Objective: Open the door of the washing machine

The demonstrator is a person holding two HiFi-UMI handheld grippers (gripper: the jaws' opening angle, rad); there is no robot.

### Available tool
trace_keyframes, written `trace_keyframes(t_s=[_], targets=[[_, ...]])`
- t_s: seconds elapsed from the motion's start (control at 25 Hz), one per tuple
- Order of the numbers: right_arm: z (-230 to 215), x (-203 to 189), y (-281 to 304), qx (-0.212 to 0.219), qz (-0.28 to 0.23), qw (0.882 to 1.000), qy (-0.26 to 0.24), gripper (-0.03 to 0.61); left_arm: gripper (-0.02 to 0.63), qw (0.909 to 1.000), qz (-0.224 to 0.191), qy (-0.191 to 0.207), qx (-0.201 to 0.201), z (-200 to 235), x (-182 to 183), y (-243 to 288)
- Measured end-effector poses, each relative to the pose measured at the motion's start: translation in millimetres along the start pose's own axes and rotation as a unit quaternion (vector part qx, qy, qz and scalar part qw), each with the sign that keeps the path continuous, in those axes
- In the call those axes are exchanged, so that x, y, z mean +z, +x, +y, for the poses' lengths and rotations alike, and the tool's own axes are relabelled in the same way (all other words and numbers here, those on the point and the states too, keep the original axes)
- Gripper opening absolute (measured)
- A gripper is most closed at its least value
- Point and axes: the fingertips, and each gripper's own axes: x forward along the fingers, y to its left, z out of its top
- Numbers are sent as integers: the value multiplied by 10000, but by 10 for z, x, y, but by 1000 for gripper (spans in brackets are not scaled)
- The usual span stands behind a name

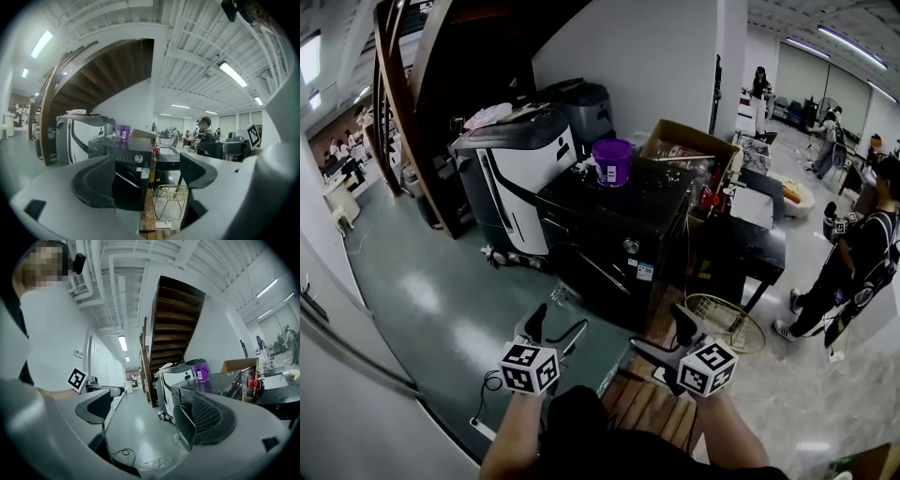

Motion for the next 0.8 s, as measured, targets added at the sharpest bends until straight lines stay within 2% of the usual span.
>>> trace_keyframes(t_s=[0.32, 0.8], targets=[[-374, -74, 343, -159, 180, 9996, 130, 545, 445, 9998, 85, -59, -192, 231, -19, 449], [-749, -257, 1284, -141, 660, 9975, 231, 543, 445, 9982, 316, -338, -373, 1028, -65, 1228]])
